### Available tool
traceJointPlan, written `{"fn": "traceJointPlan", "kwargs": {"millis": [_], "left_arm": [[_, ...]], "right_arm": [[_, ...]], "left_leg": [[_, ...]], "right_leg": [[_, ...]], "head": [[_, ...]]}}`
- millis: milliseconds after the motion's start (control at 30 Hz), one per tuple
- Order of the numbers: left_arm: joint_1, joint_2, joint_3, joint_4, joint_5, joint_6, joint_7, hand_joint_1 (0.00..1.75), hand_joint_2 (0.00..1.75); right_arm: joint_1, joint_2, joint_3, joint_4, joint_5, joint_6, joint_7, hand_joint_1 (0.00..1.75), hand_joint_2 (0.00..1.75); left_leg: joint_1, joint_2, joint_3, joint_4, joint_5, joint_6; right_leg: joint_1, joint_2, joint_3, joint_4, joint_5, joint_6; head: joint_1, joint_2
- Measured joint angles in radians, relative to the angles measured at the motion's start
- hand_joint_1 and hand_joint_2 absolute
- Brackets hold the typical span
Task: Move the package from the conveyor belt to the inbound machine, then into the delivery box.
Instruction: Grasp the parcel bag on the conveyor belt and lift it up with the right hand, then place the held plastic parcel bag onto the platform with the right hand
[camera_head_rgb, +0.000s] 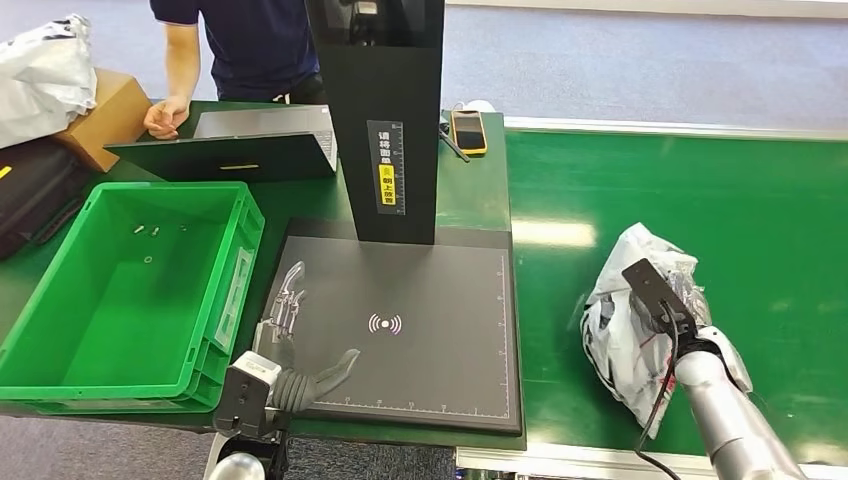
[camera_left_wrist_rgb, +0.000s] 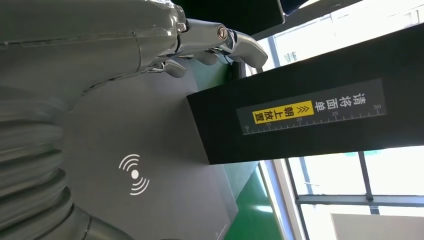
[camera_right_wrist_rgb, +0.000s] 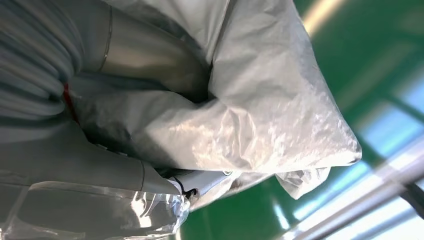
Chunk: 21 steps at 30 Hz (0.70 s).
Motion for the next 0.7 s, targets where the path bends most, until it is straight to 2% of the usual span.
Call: {"fn": "traceJointPlan", "kwargs": {"millis": [133,233,433,567,700], "left_arm": [[-0.003,0.0,0.0,0.0,-0.001,0.002,-0.014,0.0,1.75],[-0.01,0.0,0.0,0.0,-0.001,0.008,-0.017,0.0,1.75],[-0.012,0.0,-0.004,0.0,-0.003,0.019,-0.019,0.0,1.75],[-0.012,-0.001,-0.009,0.0,-0.012,0.019,-0.018,0.0,1.75],[-0.012,-0.001,-0.019,0.0,-0.027,0.017,-0.009,0.0,1.75]], "right_arm": [[0.055,0.042,-0.091,-0.173,-0.206,0.013,-0.086,1.75,1.75],[0.084,0.078,-0.125,-0.295,-0.317,-0.003,-0.141,1.75,1.75],[0.164,0.168,-0.13,-0.531,-0.431,-0.054,-0.213,1.75,1.75],[0.186,0.233,-0.1,-0.627,-0.487,-0.008,-0.187,1.75,1.75],[0.176,0.287,0.001,-0.617,-0.487,0.074,-0.133,1.75,1.75]], "left_leg": [[0.0,-0.001,-0.001,0.0,0.0,0.0],[0.0,0.0,-0.001,0.0,0.0,0.0],[0.0,0.0,-0.002,-0.001,0.0,0.0],[0.0,0.001,-0.001,-0.001,0.0,-0.001],[0.001,0.001,-0.001,-0.001,0.0,-0.001]], "right_leg": [[0.0,-0.001,-0.001,0.0,0.0,0.0],[0.0,-0.001,-0.002,0.001,0.0,0.0],[0.0,0.0,-0.002,0.001,-0.001,-0.001],[0.0,0.001,-0.002,0.001,-0.001,-0.001],[0.001,0.001,-0.002,0.001,-0.001,-0.001]], "head": [[0.0,0.0],[0.0,0.0],[0.0,0.0],[0.0,0.0],[0.0,0.0]]}}
